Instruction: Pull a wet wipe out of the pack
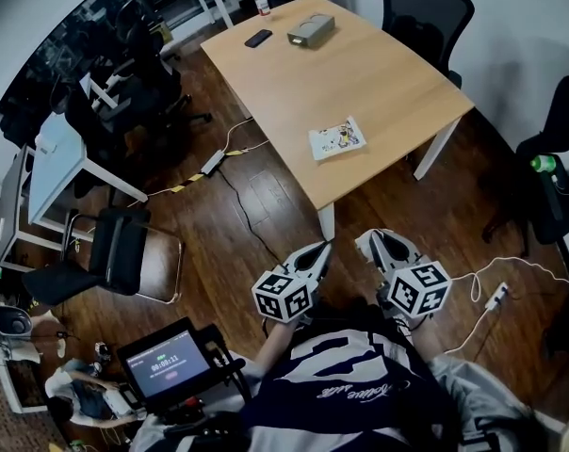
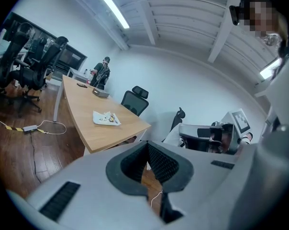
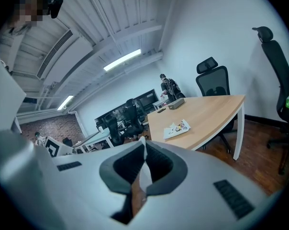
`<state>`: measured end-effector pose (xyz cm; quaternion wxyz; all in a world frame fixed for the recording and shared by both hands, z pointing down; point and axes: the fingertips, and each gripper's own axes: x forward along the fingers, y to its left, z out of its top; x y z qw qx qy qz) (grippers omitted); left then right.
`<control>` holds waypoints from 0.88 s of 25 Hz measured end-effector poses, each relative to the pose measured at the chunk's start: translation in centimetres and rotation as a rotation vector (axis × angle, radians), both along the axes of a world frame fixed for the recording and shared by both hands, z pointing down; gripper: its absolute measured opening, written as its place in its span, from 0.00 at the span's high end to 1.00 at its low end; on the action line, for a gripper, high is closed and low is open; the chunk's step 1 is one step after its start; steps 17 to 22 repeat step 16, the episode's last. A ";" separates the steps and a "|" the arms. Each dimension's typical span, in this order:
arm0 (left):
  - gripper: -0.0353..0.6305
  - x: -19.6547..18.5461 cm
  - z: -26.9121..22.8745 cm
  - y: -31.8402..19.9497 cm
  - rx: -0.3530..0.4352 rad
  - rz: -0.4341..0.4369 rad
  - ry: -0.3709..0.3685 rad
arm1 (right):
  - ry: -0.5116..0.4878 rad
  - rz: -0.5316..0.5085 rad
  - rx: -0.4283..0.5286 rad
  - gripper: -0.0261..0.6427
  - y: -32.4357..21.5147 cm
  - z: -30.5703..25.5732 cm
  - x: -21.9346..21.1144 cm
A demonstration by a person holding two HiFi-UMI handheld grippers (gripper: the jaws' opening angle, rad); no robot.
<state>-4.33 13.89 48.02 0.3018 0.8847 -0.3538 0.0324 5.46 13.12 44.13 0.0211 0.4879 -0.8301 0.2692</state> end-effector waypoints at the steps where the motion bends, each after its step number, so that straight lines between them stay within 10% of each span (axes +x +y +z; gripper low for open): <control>1: 0.94 0.0 0.1 0.1 -0.003 0.001 -0.003 | 0.000 -0.001 -0.003 0.97 0.0 0.1 0.0; 22: 0.94 -0.6 0.4 -0.8 -0.024 -0.015 0.006 | 0.019 -0.039 -0.018 0.97 -0.6 0.2 -1.0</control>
